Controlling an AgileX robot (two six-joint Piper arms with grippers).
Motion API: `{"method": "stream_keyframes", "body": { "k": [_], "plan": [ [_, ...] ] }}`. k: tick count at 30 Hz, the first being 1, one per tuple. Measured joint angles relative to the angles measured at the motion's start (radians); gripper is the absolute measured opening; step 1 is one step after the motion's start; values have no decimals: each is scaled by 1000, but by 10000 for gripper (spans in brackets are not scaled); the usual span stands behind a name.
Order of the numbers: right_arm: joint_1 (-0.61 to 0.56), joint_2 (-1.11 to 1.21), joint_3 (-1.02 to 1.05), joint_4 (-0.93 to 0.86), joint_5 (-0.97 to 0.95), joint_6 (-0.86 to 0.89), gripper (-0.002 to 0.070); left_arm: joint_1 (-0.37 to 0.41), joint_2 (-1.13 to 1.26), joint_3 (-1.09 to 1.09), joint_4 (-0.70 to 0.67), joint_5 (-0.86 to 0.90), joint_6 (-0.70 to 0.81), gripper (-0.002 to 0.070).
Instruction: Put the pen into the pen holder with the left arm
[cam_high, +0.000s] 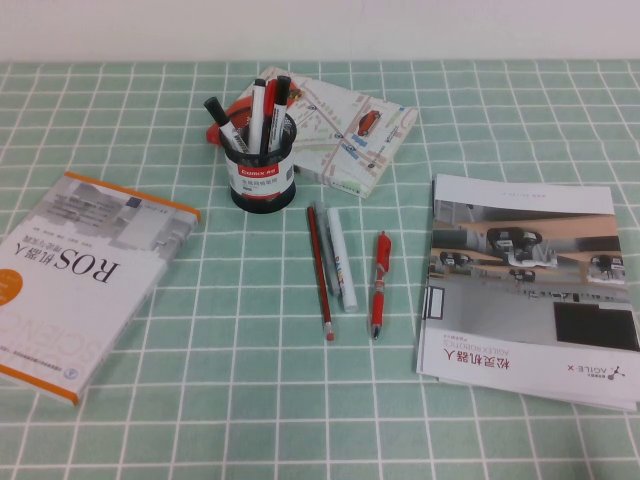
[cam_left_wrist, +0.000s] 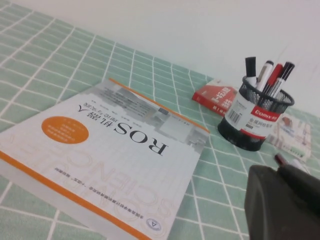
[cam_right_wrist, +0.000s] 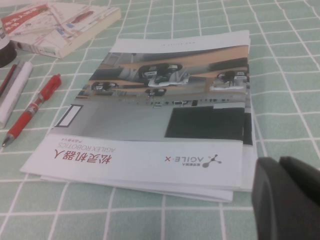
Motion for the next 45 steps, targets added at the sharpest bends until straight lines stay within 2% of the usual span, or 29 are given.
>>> {"method": "stream_keyframes", "body": {
  "k": [9, 14, 21, 27, 33, 36, 39, 45],
  "plan": [
    [0, 0, 0, 0, 0, 0, -20, 0, 0, 0, -25, -23, -4, 0],
    [0, 0, 0, 0, 0, 0, -20, 0, 47, -62, -43, 65, -15, 0],
    [0, 0, 0, 0, 0, 0, -20, 0, 333, -299, -47, 285, 17, 0],
    [0, 0, 0, 0, 0, 0, -20, 0, 653, -520, -51, 517, 130, 0],
    [0, 0, 0, 0, 0, 0, -20, 0, 952, -698, -105, 548, 283, 0],
    [0, 0, 0, 0, 0, 0, -20, -47, 1108, -779, -149, 544, 329, 0],
    [0, 0, 0, 0, 0, 0, -20, -138, 1257, -892, -160, 544, 336, 0],
    [0, 0, 0, 0, 0, 0, -20, -318, 1541, -1166, -86, 570, 237, 0]
  ]
}}
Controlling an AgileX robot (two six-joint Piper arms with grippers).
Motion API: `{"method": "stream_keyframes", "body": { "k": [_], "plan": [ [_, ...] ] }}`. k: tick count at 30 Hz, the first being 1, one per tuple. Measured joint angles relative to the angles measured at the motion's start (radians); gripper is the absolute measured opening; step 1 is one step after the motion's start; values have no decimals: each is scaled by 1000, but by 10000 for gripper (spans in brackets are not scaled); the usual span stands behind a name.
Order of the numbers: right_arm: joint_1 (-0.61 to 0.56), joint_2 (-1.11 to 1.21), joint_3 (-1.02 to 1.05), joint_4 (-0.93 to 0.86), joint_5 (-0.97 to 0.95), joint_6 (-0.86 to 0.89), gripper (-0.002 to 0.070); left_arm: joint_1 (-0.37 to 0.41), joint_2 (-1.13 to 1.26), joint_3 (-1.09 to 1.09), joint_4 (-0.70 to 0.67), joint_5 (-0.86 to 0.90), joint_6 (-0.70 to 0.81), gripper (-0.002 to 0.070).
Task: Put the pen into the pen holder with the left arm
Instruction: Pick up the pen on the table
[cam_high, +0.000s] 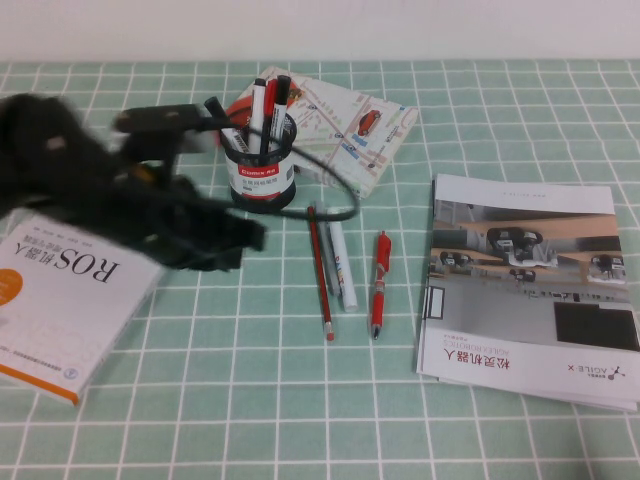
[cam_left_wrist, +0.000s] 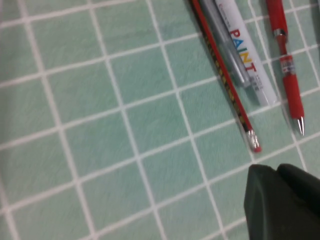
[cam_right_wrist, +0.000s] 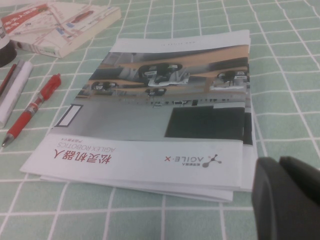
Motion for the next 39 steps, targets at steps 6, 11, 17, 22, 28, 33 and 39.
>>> {"method": "stream_keyframes", "body": {
  "k": [6, 11, 17, 22, 28, 33, 39],
  "plan": [
    [0, 0, 0, 0, 0, 0, -20, -132, 219, -251, 205, 89, -188, 0],
    [0, 0, 0, 0, 0, 0, -20, -166, 378, -418, 244, 195, -212, 43],
    [0, 0, 0, 0, 0, 0, -20, -174, 487, -530, 256, 226, -252, 281],
    [0, 0, 0, 0, 0, 0, -20, -179, 538, -568, 260, 227, -325, 326],
    [0, 0, 0, 0, 0, 0, -20, -182, 600, -581, 332, 230, -382, 333],
    [0, 0, 0, 0, 0, 0, -20, -182, 644, -625, 374, 234, -417, 333],
    [0, 0, 0, 0, 0, 0, -20, -187, 656, -650, 367, 239, -421, 333]
  ]
}}
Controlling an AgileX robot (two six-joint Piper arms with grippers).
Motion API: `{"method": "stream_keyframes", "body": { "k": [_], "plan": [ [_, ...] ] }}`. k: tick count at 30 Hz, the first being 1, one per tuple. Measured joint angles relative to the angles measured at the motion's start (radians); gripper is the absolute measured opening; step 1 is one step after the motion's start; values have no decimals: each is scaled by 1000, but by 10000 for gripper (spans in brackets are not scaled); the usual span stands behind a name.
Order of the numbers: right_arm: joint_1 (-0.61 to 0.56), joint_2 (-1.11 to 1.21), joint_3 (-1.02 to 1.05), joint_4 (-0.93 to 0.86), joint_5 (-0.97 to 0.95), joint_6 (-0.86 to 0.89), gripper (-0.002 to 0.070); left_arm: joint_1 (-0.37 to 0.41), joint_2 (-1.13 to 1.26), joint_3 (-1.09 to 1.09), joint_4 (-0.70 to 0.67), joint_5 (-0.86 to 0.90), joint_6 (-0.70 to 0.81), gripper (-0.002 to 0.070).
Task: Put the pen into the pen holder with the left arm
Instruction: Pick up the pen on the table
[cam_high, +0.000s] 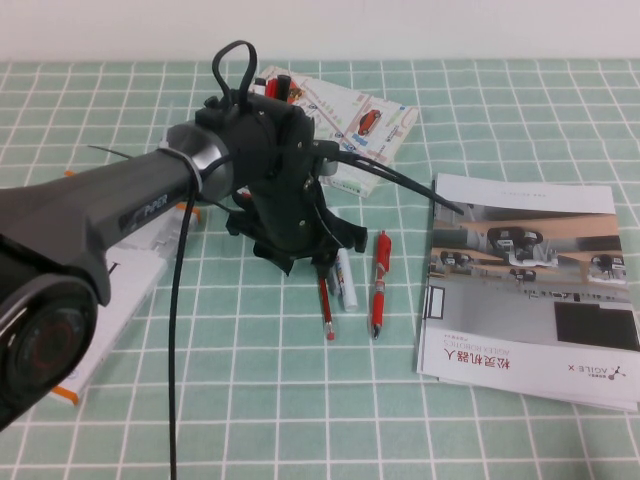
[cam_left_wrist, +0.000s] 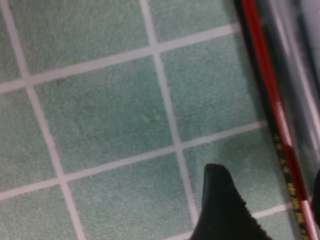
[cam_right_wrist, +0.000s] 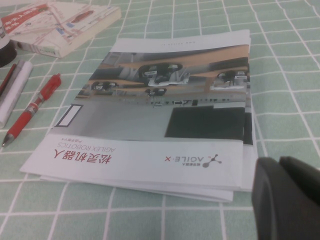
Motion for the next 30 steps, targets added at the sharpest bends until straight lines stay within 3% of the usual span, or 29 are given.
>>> {"method": "stream_keyframes", "body": {
  "k": [13, 16, 24, 30],
  "plan": [
    [0, 0, 0, 0, 0, 0, -20, -2, 18, -8, -2, 5, -2, 315],
    [0, 0, 0, 0, 0, 0, -20, -2, 20, -8, -1, 7, 6, 268],
    [0, 0, 0, 0, 0, 0, -20, -2, 21, -11, 2, 61, 92, 34],
    [0, 0, 0, 0, 0, 0, -20, -5, 22, -16, 13, 98, 169, 21]
  ]
}}
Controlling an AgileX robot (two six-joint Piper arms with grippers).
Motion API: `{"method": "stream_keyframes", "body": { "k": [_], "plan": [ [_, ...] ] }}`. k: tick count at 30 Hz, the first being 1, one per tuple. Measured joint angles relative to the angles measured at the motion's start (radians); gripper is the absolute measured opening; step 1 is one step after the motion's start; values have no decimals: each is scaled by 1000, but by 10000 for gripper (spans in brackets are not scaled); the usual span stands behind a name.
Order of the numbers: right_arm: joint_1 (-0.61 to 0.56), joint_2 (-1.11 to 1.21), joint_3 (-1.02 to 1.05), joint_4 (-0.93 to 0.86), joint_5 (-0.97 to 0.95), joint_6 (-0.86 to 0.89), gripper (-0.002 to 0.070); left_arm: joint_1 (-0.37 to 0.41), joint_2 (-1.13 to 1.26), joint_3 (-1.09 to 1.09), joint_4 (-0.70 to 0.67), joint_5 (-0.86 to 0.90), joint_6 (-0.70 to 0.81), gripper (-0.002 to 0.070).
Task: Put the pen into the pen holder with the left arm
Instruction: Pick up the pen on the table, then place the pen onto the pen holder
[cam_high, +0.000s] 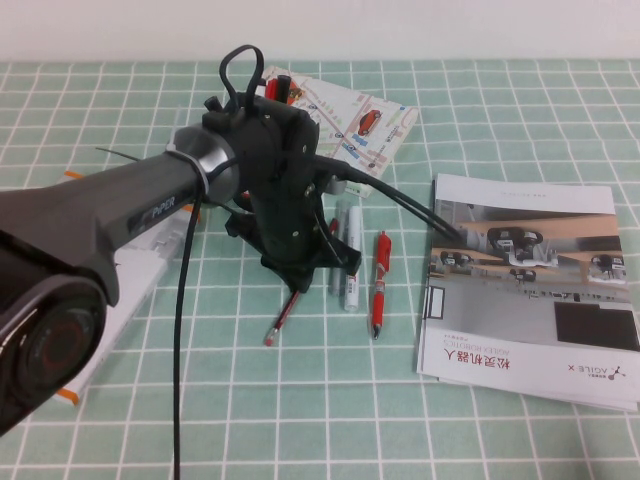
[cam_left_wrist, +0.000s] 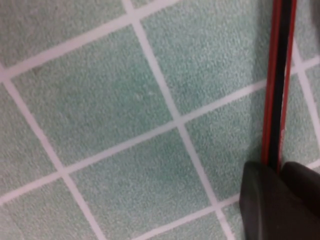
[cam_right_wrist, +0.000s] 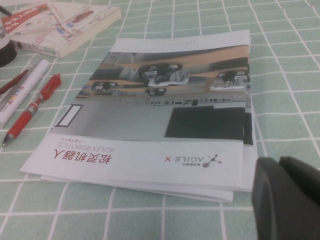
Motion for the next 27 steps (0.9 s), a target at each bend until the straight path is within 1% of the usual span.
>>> {"method": "stream_keyframes", "body": {
  "k": [4, 7, 9, 11, 14, 19, 23, 27],
  "plan": [
    [0, 0, 0, 0, 0, 0, -20, 0, -15, 2, 2, 29, 48, 21],
    [0, 0, 0, 0, 0, 0, -20, -4, -69, 36, 2, 19, 71, 20],
    [0, 0, 0, 0, 0, 0, -20, -9, -138, 87, -5, -19, 84, 20],
    [0, 0, 0, 0, 0, 0, -20, -12, -222, 157, -11, -98, 92, 20],
    [0, 0, 0, 0, 0, 0, -20, -13, -342, 297, -14, -268, 92, 20],
    [0, 0, 0, 0, 0, 0, -20, -13, -512, 555, -14, -610, 97, 20],
    [0, 0, 0, 0, 0, 0, -20, -10, -620, 717, 6, -927, 101, 20],
    [0, 0, 0, 0, 0, 0, -20, 6, -669, 829, 28, -1262, 101, 20]
  ]
}}
